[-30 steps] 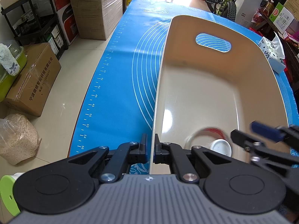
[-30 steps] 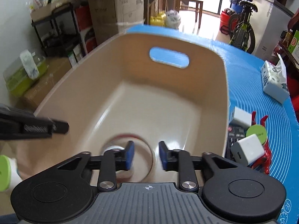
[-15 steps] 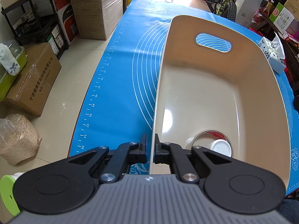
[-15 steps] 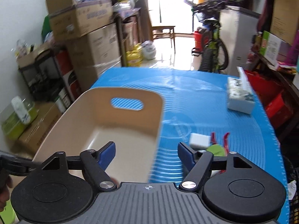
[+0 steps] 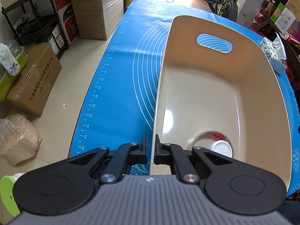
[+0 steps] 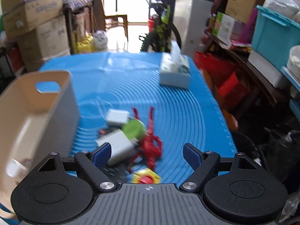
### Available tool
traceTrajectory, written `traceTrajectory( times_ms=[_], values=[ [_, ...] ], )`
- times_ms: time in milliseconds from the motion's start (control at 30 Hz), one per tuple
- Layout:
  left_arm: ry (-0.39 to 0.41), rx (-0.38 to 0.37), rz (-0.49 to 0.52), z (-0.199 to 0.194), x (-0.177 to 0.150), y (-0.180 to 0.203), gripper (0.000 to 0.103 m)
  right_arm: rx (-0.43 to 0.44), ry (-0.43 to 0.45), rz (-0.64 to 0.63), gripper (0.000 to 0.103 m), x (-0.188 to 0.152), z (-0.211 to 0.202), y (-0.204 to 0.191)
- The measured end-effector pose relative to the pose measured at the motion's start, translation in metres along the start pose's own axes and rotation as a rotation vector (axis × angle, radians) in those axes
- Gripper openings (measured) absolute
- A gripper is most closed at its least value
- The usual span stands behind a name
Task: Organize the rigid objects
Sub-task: 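Move the right tool to the yellow toy handle and grasp it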
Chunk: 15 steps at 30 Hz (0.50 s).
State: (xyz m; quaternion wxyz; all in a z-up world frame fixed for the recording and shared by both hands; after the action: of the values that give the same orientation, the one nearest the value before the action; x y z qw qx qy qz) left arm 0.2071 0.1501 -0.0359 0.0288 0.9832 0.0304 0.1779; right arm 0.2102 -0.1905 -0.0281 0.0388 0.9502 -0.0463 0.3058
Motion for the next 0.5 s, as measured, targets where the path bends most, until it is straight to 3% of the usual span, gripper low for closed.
traceTrajectory(
  times_ms=[300, 500],
  values=[
    [0.0, 0.002, 0.0, 0.0, 0.0, -0.001, 0.008, -0.044, -0.117, -0.024, 0.085, -0.033, 0.022, 0.014],
    [0.0, 0.003, 0.0, 0.0, 0.0, -0.001, 0.008, -0.021, -0.182, -0.023, 0.082, -0.044, 0.033, 0.016]
  ],
)
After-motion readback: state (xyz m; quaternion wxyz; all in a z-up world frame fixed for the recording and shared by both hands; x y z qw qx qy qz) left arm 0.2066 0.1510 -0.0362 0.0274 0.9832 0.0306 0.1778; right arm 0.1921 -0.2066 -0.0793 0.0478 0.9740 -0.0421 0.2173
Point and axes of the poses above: each gripper's, at about its wrist camera, not at the fingertips, and z roughly the way its jaws point, y to its right, x to its top, the point moved 2 cm from there along z, roughly the way its jaws point, and after that the axes turned 5 degrees about -y, right-handed, at the moved point
